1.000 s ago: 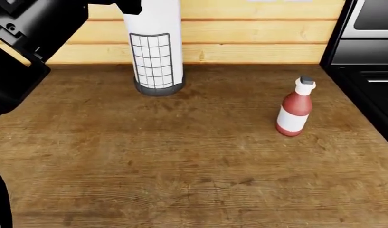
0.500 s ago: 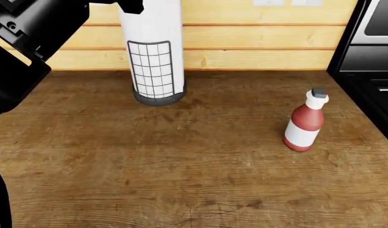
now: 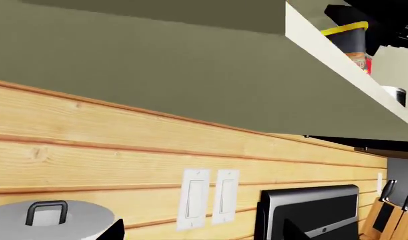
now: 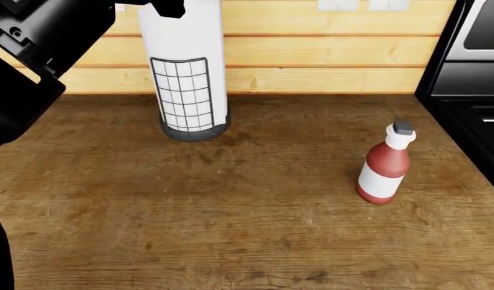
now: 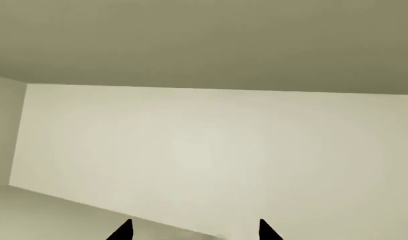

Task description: Pick the cans from the counter and place them in their designated side in the cabinet.

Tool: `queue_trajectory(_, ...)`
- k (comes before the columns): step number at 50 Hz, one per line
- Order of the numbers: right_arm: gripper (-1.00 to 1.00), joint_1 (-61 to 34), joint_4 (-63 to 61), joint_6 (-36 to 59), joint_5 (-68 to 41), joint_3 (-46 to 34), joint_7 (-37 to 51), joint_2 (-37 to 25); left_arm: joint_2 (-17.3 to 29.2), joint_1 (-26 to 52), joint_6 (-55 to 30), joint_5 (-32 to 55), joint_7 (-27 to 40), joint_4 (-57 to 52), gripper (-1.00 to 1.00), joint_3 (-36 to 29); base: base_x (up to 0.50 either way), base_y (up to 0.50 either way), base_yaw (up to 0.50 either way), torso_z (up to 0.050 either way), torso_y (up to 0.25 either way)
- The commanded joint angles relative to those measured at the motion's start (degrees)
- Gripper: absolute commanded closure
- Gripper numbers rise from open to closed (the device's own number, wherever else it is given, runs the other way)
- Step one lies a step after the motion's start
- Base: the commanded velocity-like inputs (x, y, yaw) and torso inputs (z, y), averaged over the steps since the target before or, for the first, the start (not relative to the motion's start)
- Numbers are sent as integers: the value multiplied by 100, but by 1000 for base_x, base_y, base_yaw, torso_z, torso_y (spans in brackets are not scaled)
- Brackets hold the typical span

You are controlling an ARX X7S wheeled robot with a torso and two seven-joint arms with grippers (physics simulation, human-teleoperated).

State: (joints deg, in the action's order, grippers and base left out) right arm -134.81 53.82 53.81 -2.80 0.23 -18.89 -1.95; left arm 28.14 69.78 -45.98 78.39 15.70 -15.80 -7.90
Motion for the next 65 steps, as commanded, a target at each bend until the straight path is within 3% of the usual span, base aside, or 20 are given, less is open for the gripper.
queue_trajectory(1,-100,-19,-21,-13,11,0,-17,-2,12,27,-5,17,19,8,-100,-22,0,0,0,0,0)
queue_trajectory(31,-100,-19,-21,-13,11,0,-17,-2,7,40,54,1,-9,35,-100,-73,-6,0,0,0,0)
queue_trajectory(65,-100,-19,-21,-13,11,0,-17,-2,18,83,82,14,30,16,-100,-132,-169,-1,0,0,0)
